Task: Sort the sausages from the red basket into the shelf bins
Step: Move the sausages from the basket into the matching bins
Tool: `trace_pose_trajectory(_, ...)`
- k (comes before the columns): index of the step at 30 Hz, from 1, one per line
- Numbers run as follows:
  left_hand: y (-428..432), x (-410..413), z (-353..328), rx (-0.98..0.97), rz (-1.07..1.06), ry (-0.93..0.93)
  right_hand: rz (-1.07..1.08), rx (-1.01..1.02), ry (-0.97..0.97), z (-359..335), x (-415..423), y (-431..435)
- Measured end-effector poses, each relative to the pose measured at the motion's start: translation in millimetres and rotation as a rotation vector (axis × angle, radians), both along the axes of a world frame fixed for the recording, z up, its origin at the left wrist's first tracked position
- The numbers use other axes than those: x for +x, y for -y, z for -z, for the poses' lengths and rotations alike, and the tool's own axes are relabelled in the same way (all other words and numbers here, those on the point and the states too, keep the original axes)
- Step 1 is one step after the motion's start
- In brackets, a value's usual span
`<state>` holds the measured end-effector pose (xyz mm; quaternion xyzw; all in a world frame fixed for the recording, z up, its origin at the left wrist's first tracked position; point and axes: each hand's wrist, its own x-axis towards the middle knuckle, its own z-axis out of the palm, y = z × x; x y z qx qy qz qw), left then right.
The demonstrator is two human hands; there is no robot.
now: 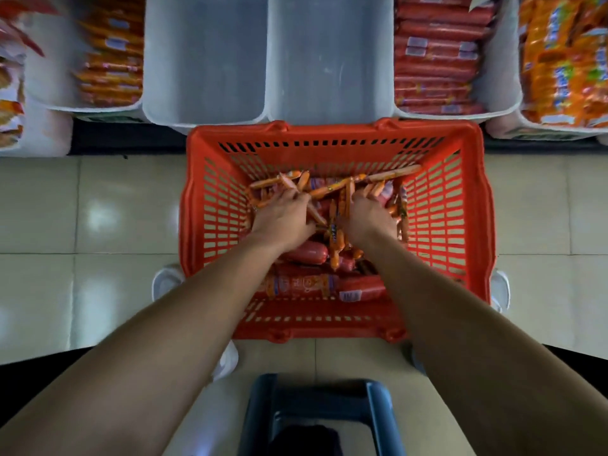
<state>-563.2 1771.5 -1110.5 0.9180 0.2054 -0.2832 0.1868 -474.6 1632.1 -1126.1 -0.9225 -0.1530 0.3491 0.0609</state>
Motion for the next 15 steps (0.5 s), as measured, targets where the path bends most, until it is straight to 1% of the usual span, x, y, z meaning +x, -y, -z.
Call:
trace_pose_trajectory(2, -6.0, 6.2, 17.3, 0.014, 0.02, 0.031, 0.042, 0.062, 0.03, 11.2, -0.3, 1.9)
trace_pose_trajectory(5, -10.2, 9.2, 34.6, 0.017, 0.06, 0.113, 0.082, 0.13, 0.017, 17.1, 1.9, 12.8)
trace_pose_trajectory(8, -12.3, 9.3, 39.1, 0.032, 0.064, 0.191, -0.009, 0.098, 0.002, 18.2, 1.6, 21.9)
trace_pose_trajectory(9, -13.2, 9.3, 38.5, 0.061, 0.07, 0.213, -0.018, 0.102, -0.018, 18.6, 2.1, 24.0)
trace_pose_trajectory(12, -15.4, 6.7, 38.5, 0.209, 0.121, 0.259, 0.048, 0.091, -0.122, 15.7, 6.5, 29.6)
trace_pose_trajectory(14, -12.8, 3.4, 34.1, 0.213, 0.048, 0.271, 0.117, 0.127, -0.184, 8.1, 9.3, 34.5)
trace_pose_trajectory(15, -9.6, 2.0, 29.6, 0.144, -0.053, 0.259, 0.169, 0.187, -0.214, 2.5, 9.8, 37.1)
